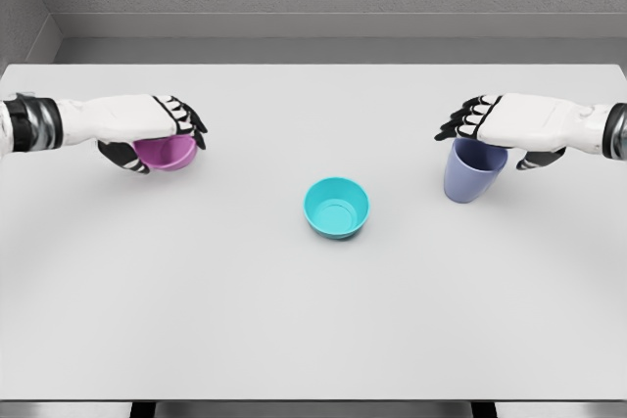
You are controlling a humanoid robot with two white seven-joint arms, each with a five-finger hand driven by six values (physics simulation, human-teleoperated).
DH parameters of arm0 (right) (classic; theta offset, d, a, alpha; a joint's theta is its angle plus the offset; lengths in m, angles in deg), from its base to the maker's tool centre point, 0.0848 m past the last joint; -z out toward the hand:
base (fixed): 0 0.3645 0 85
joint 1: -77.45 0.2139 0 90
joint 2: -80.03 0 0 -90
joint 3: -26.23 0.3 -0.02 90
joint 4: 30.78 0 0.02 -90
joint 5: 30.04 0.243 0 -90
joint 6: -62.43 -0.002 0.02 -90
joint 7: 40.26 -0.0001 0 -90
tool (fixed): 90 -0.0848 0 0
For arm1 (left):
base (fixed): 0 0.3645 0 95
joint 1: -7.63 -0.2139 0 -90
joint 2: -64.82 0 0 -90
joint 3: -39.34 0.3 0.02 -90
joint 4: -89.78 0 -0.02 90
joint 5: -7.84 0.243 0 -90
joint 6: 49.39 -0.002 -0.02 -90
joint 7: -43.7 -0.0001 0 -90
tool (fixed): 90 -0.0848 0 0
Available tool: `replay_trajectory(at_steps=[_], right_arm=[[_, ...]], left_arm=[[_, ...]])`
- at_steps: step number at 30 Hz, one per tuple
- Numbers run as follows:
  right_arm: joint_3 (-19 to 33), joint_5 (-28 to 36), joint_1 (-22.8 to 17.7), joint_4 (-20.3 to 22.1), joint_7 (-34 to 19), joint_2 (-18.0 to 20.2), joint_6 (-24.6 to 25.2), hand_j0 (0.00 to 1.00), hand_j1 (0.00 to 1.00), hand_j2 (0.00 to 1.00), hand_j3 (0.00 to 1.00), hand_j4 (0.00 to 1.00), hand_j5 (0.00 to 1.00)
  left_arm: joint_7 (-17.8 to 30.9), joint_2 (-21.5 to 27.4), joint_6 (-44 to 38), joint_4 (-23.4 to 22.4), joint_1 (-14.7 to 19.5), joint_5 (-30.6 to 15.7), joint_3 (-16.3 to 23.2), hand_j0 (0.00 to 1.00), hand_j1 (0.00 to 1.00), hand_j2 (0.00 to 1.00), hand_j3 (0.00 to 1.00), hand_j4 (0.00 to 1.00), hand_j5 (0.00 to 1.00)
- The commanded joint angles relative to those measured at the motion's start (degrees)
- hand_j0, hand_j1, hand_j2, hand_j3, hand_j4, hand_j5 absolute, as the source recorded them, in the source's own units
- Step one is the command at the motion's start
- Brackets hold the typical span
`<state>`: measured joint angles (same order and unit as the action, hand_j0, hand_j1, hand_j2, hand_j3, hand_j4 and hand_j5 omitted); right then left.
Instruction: Stacking bowl and cup with both arms
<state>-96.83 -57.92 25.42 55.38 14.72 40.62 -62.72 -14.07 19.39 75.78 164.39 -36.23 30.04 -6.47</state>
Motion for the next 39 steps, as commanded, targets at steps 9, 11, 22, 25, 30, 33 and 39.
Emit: replay_trajectory(at_steps=[9,11,22,25,30,33,39], right_arm=[[-0.4,-0.9,0.1,-0.6,0.0,-0.7,0.1,1.00,1.00,1.00,1.00,1.00,1.00],[-0.4,-0.9,0.1,-0.7,0.0,-0.7,0.1,1.00,1.00,1.00,1.00,1.00,1.00],[-0.5,-0.9,0.1,-0.8,0.0,-0.9,0.1,1.00,1.00,1.00,1.00,1.00,1.00],[-0.4,-1.0,0.1,-1.4,0.0,-1.0,0.1,1.00,1.00,1.00,1.00,1.00,1.00],[-0.5,-1.0,0.1,-1.6,0.0,-1.0,0.1,1.00,1.00,1.00,1.00,1.00,1.00],[-0.6,-1.1,0.1,-2.0,0.0,-1.4,0.1,1.00,1.00,1.00,1.00,1.00,1.00],[-0.5,-1.6,0.2,-2.7,0.0,-2.2,0.1,1.00,1.00,1.00,1.00,1.00,1.00]], left_arm=[[-0.1,-5.5,-0.2,13.8,1.8,-0.6,1.6,0.67,0.67,0.67,0.67,0.67,0.67],[-0.1,-8.0,-0.2,13.7,3.4,-0.4,3.5,0.67,0.67,0.67,0.67,0.67,0.67],[2.7,-16.7,-0.2,13.4,10.5,-0.1,15.3,0.67,0.67,0.67,0.67,0.67,0.67],[2.8,-17.8,-0.2,13.0,11.5,-0.1,15.9,0.67,0.67,0.67,0.67,0.67,0.67],[2.8,-19.1,-0.2,11.0,11.6,1.7,16.7,0.67,0.67,0.67,0.67,0.67,0.67],[2.8,-19.6,-0.2,8.8,12.0,2.0,16.7,0.67,0.67,0.67,0.67,0.67,0.67],[2.8,-20.0,-0.2,6.9,12.0,2.3,17.1,0.67,0.67,0.67,0.67,0.67,0.67]])
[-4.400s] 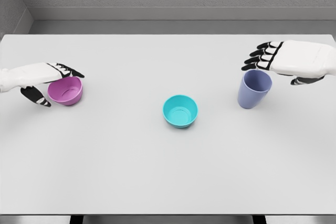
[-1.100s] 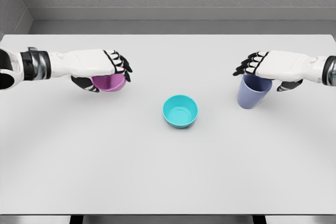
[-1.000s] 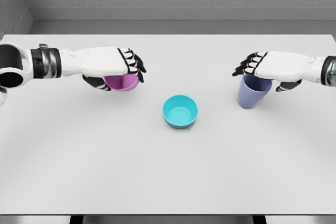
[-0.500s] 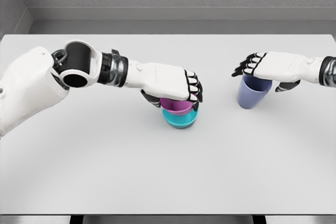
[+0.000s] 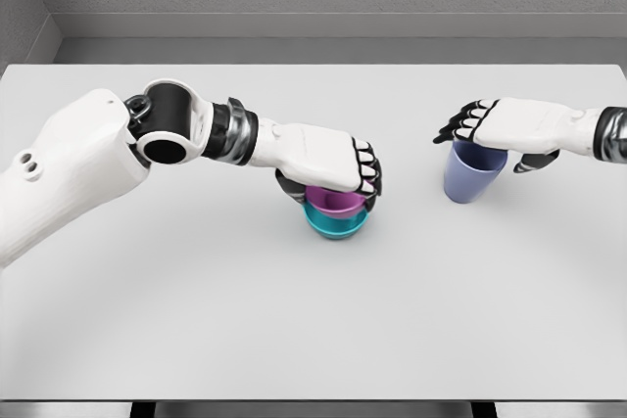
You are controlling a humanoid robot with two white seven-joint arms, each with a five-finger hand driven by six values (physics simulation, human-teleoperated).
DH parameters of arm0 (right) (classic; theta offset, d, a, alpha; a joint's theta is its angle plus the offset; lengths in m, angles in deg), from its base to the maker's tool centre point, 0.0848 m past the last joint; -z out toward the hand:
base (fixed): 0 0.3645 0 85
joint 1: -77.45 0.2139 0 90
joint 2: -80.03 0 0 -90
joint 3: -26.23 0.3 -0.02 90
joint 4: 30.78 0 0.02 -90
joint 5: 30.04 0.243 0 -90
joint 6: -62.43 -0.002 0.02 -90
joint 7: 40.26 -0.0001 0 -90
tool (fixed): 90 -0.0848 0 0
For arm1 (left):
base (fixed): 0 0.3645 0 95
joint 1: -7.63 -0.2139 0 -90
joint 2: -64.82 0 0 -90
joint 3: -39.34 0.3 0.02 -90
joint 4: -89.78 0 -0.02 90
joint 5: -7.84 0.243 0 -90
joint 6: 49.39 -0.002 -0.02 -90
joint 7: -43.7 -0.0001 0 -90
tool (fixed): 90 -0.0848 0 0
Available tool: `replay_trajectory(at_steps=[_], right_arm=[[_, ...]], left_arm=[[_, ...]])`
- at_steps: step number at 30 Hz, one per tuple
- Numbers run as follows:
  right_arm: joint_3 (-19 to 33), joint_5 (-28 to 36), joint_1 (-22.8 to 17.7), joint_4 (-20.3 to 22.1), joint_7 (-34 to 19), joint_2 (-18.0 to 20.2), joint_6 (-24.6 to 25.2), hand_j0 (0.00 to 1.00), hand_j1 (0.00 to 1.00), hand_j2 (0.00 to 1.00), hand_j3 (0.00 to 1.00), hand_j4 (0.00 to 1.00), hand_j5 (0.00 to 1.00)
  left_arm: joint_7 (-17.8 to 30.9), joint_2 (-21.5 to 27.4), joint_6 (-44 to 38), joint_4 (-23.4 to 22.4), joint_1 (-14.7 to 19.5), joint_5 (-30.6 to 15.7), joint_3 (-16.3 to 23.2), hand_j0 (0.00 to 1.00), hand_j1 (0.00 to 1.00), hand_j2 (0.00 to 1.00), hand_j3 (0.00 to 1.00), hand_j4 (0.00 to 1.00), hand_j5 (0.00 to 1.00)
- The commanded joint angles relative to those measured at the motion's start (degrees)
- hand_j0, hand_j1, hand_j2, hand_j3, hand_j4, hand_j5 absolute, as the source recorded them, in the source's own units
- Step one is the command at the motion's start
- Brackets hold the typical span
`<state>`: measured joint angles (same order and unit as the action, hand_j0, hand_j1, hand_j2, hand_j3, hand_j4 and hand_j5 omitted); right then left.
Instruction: Stacking bowl and cup with both arms
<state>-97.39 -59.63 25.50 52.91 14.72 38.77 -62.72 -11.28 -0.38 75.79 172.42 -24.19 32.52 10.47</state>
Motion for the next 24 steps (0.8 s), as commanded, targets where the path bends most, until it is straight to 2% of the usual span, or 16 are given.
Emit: replay_trajectory(at_steps=[1,12,17,22,24], right_arm=[[0.0,-0.6,0.0,-0.3,0.0,-0.4,0.1,1.00,1.00,1.00,1.00,1.00,1.00],[-0.4,-0.6,0.0,-0.7,0.0,-0.4,0.1,1.00,1.00,1.00,1.00,1.00,1.00],[-0.8,-0.7,0.0,-1.3,0.0,-0.8,0.1,1.00,1.00,1.00,1.00,1.00,1.00],[-0.8,-0.7,0.1,-1.3,0.0,-0.9,0.1,1.00,1.00,1.00,1.00,1.00,1.00],[-0.8,-0.7,0.1,-1.4,0.0,-1.0,0.1,1.00,1.00,1.00,1.00,1.00,1.00]], left_arm=[[0.0,-0.4,-0.2,-1.3,0.0,-0.2,0.2,0.68,0.68,0.68,0.68,0.68,0.68],[0.0,-0.4,-0.2,-1.6,0.0,-0.2,1.4,0.72,0.72,0.72,0.72,0.72,0.72],[-0.2,-0.4,-0.2,-1.6,0.0,-0.7,1.4,0.82,0.82,0.82,0.82,0.82,0.82],[-0.3,-0.3,-0.2,-1.6,0.0,-0.8,1.4,0.98,0.98,0.98,0.98,0.98,0.98],[-0.3,-0.3,-0.2,-1.7,0.0,-0.8,1.4,1.00,1.00,1.00,1.00,1.00,1.00]])
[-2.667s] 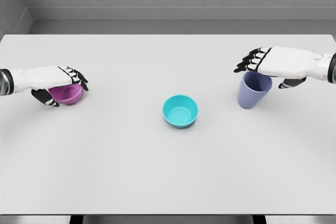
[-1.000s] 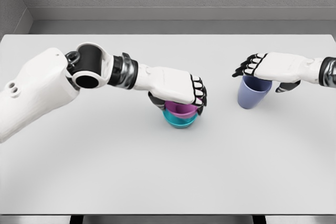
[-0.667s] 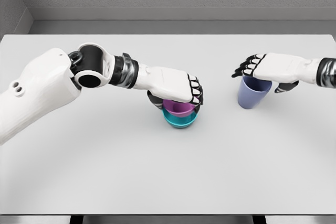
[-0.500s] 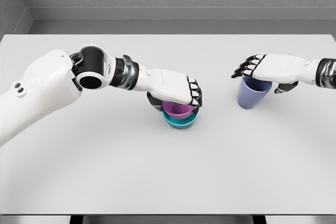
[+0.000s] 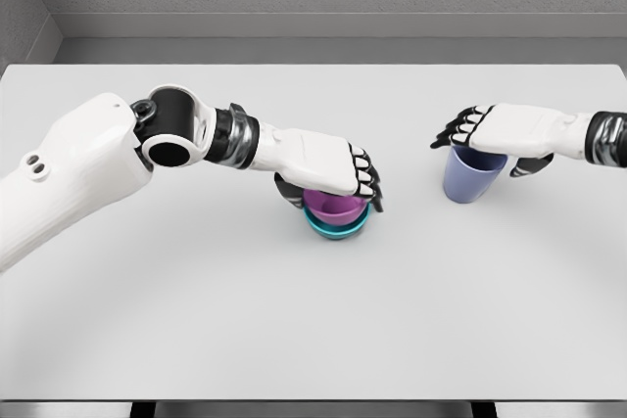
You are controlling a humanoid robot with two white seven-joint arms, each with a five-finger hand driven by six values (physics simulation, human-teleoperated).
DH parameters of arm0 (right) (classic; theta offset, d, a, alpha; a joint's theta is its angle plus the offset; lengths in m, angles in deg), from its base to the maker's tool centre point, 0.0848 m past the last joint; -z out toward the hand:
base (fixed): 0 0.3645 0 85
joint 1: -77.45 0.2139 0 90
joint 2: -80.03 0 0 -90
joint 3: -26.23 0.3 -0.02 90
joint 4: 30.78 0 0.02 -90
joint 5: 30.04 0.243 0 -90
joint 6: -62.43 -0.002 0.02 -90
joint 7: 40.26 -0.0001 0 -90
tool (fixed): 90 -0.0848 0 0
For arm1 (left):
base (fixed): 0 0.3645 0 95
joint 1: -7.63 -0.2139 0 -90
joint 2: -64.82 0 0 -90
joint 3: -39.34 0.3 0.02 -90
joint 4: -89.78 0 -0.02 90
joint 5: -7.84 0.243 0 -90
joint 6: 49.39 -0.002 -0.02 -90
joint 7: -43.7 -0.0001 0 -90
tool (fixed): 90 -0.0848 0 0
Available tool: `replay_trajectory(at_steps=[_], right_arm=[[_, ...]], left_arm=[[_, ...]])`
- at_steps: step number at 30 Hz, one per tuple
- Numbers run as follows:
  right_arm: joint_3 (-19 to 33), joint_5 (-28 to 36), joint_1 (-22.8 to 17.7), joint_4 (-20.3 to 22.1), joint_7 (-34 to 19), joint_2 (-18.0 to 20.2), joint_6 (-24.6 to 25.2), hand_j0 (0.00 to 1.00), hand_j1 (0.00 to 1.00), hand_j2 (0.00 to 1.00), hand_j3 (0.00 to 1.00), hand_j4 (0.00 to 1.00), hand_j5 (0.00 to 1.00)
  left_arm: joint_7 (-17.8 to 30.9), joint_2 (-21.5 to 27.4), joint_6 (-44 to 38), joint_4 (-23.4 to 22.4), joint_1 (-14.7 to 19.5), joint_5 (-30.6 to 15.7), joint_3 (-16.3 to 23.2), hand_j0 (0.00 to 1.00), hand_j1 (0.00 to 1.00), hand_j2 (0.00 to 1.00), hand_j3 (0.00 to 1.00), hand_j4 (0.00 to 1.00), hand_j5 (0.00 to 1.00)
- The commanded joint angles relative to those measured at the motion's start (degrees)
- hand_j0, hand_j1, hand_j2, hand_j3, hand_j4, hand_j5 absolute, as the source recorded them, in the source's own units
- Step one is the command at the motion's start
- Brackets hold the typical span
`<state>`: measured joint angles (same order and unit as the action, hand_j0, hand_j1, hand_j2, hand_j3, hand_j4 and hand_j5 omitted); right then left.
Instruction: Stacking bowl and cup with both arms
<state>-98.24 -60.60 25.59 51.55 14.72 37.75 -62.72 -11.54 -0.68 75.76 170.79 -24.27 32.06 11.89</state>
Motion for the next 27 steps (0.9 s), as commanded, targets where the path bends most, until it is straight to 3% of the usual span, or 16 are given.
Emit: replay_trajectory(at_steps=[1,8,9,14,16,18,20,27], right_arm=[[0.0,0.2,0.0,-0.1,0.0,-0.1,0.1,1.00,1.00,1.00,1.00,1.00,1.00],[-0.2,0.2,0.0,-0.6,0.0,-0.2,0.1,1.00,1.00,1.00,1.00,1.00,1.00],[-0.2,0.2,0.0,-0.6,0.0,-0.2,0.1,1.00,1.00,1.00,1.00,1.00,1.00],[-0.2,0.1,0.1,-0.9,0.0,-0.3,0.1,1.00,1.00,1.00,1.00,1.00,1.00],[-0.2,0.1,0.1,-0.9,0.0,-0.4,0.1,1.00,1.00,1.00,1.00,1.00,1.00],[-0.2,0.1,0.1,-1.0,0.0,-0.5,0.1,1.00,1.00,1.00,1.00,1.00,1.00],[-0.2,0.1,0.1,-1.0,0.0,-0.6,0.1,1.00,1.00,1.00,1.00,1.00,1.00],[-0.2,-0.5,0.1,-1.4,0.0,-0.6,0.1,1.00,1.00,1.00,1.00,1.00,1.00]], left_arm=[[0.0,0.0,-0.1,-0.1,0.1,-0.3,-0.1,1.00,1.00,1.00,1.00,1.00,1.00],[-0.2,0.7,-0.1,0.0,0.2,-0.6,-0.1,1.00,1.00,1.00,1.00,1.00,1.00],[-0.3,1.9,-0.1,0.3,0.4,-2.2,-0.1,1.00,1.00,1.00,1.00,1.00,1.00],[-0.4,15.2,-0.1,3.4,4.0,-13.1,-0.8,1.00,1.00,1.00,1.00,1.00,1.00],[-0.4,18.6,-0.1,3.4,3.4,-13.9,-4.8,1.00,1.00,1.00,1.00,1.00,1.00],[-0.4,22.6,-0.1,2.7,2.5,-14.0,-5.8,1.00,1.00,1.00,1.00,1.00,1.00],[-0.4,22.2,-0.1,2.5,0.1,-13.9,-6.2,1.00,1.00,1.00,1.00,1.00,1.00],[-0.4,22.4,-0.1,-0.9,-0.5,-13.7,-6.3,1.00,1.00,1.00,1.00,1.00,1.00]])
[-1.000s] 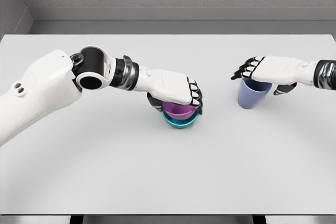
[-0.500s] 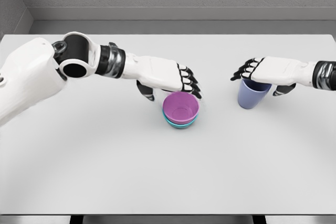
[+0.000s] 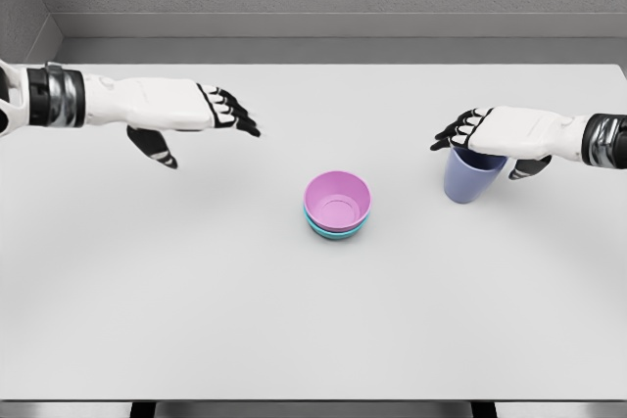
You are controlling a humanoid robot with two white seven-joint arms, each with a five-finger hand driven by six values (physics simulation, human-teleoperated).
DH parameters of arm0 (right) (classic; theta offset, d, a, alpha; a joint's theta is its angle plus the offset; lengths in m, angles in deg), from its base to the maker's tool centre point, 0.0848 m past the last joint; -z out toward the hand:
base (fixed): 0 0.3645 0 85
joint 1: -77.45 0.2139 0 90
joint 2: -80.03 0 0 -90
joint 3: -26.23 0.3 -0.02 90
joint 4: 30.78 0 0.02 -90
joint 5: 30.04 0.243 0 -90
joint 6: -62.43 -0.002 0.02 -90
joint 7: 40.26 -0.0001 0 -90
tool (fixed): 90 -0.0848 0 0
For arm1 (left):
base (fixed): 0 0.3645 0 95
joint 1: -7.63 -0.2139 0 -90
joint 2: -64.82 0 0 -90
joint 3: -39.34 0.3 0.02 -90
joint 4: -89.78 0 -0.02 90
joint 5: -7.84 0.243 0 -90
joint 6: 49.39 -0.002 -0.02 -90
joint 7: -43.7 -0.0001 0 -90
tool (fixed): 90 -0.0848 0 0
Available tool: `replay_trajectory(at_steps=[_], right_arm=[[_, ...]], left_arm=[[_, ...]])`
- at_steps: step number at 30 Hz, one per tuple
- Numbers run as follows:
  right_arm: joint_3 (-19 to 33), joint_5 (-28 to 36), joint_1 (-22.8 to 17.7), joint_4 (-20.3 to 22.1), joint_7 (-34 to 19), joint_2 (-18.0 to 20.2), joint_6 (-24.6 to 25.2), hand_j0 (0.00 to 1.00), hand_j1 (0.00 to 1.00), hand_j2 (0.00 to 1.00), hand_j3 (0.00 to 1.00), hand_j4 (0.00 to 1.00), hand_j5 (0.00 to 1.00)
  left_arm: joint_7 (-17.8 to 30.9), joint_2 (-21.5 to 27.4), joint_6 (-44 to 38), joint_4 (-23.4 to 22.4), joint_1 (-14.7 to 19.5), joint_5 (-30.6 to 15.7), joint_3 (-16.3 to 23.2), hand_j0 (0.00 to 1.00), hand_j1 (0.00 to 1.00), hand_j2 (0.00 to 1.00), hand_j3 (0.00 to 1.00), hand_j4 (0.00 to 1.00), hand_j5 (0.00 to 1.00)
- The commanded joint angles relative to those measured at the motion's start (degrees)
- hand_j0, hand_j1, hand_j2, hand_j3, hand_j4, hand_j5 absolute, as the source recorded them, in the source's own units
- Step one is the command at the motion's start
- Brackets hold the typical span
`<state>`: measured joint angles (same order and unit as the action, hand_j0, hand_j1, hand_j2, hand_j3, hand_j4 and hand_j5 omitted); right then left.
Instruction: Stacking bowl and cup with both arms
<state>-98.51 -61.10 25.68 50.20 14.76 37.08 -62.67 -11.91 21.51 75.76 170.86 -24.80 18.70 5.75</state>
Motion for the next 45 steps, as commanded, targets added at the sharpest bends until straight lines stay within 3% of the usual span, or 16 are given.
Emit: replay_trajectory(at_steps=[1,4,7,17,19,35,39,45], right_arm=[[-0.1,-0.1,0.0,0.0,0.0,0.0,0.1,1.00,1.00,1.00,1.00,1.00,1.00],[-0.1,-0.1,0.0,0.0,0.0,0.0,0.1,1.00,1.00,1.00,1.00,1.00,1.00],[-0.1,-0.1,-0.1,0.0,0.0,0.0,0.1,0.80,0.80,0.80,0.80,0.80,0.80],[-0.1,0.0,-0.1,0.1,0.0,0.1,0.1,0.81,0.81,0.81,0.81,0.81,0.81],[-0.1,0.1,-0.1,0.1,0.0,0.1,0.1,0.75,0.75,0.75,0.75,0.75,0.75],[2.0,1.0,0.4,0.1,0.0,0.2,0.1,0.75,0.75,0.75,0.75,0.75,0.75],[2.9,1.0,0.4,0.1,0.0,0.2,0.1,0.66,0.66,0.66,0.66,0.66,0.66],[2.9,1.0,0.4,0.0,0.0,0.1,0.1,0.66,0.66,0.66,0.66,0.66,0.66]], left_arm=[[0.0,0.2,-0.1,-1.3,0.0,-0.3,-0.2,1.00,1.00,1.00,1.00,1.00,1.00],[0.0,0.2,-0.1,-1.4,0.0,-0.3,-0.2,1.00,1.00,1.00,1.00,1.00,1.00],[0.0,0.3,-0.1,-1.4,0.0,-0.3,-0.2,1.00,1.00,1.00,1.00,1.00,1.00],[0.1,0.3,-0.1,-1.4,0.0,-0.3,-0.2,1.00,1.00,1.00,1.00,1.00,1.00],[0.1,0.3,-0.1,-1.4,0.0,-0.3,-0.2,1.00,1.00,1.00,1.00,1.00,1.00],[0.1,0.4,-0.1,-1.3,0.0,-0.2,-0.1,1.00,1.00,1.00,1.00,1.00,1.00],[0.1,0.4,-0.1,-1.3,0.0,-0.2,-0.1,1.00,1.00,1.00,1.00,1.00,1.00],[0.1,0.5,-0.1,-1.3,-0.1,-0.2,-0.1,1.00,1.00,1.00,1.00,1.00,1.00]])
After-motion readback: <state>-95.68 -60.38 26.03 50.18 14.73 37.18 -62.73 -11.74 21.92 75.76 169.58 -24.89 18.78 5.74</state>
